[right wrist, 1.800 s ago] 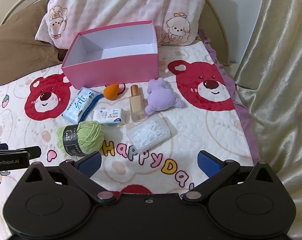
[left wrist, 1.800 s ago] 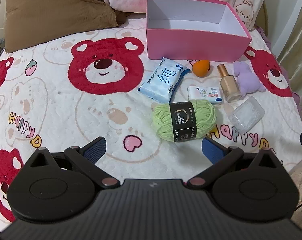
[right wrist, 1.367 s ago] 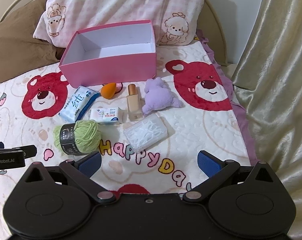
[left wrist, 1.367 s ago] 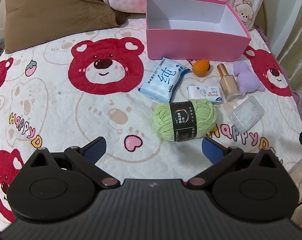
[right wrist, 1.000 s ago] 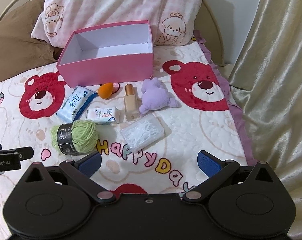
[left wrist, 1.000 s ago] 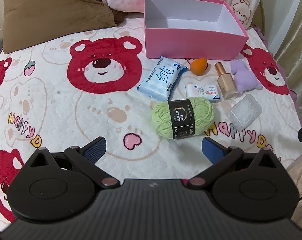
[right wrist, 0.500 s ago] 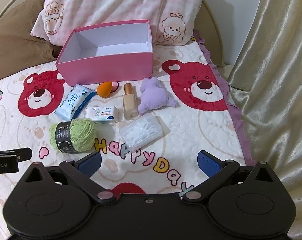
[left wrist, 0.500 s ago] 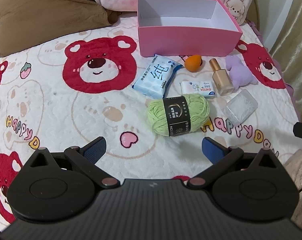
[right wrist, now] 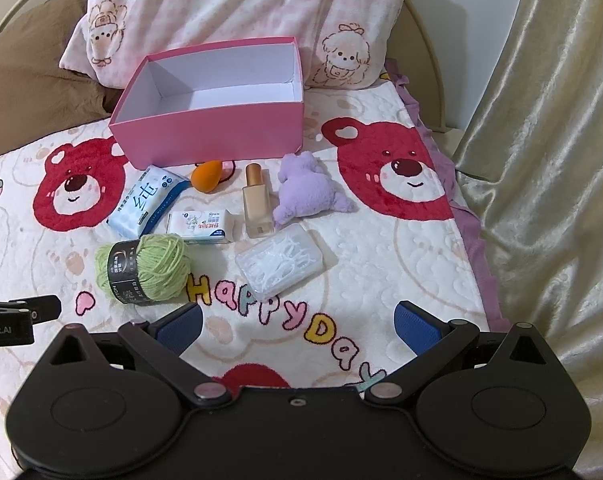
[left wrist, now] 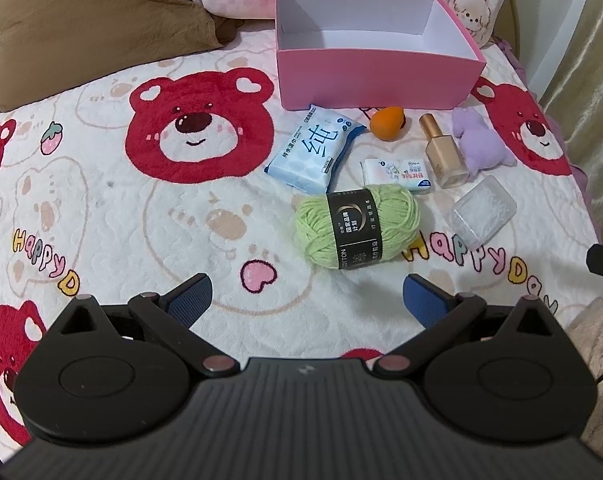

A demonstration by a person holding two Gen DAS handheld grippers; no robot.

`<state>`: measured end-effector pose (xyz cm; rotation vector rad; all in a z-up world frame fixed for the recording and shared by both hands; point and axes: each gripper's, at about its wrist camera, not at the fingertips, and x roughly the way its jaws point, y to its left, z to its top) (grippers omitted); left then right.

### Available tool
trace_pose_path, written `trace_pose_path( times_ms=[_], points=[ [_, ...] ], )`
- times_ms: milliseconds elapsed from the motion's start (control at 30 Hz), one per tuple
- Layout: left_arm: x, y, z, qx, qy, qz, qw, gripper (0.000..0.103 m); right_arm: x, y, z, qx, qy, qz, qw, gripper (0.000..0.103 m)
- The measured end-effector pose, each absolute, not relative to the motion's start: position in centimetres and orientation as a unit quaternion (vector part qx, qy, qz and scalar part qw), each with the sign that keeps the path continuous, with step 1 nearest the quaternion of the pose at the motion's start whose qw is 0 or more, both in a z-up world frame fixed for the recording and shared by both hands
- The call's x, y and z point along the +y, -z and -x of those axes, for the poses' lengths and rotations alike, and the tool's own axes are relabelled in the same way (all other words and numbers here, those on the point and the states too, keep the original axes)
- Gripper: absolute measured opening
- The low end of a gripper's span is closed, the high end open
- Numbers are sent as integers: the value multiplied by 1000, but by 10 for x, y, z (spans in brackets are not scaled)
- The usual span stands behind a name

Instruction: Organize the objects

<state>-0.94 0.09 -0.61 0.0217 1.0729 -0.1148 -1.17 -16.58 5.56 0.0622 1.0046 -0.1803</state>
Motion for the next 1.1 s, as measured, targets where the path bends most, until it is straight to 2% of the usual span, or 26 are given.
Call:
trace_pose_path(
  times_ms=[900, 1100],
  points=[
    [0, 6, 10, 510, 58, -12, 858, 103, -164, -55, 12, 482, 83, -27, 872, 103],
    [14, -2, 2, 490, 72, -14, 868, 103, -151, -65, 17, 433, 14, -6, 901, 103]
  ],
)
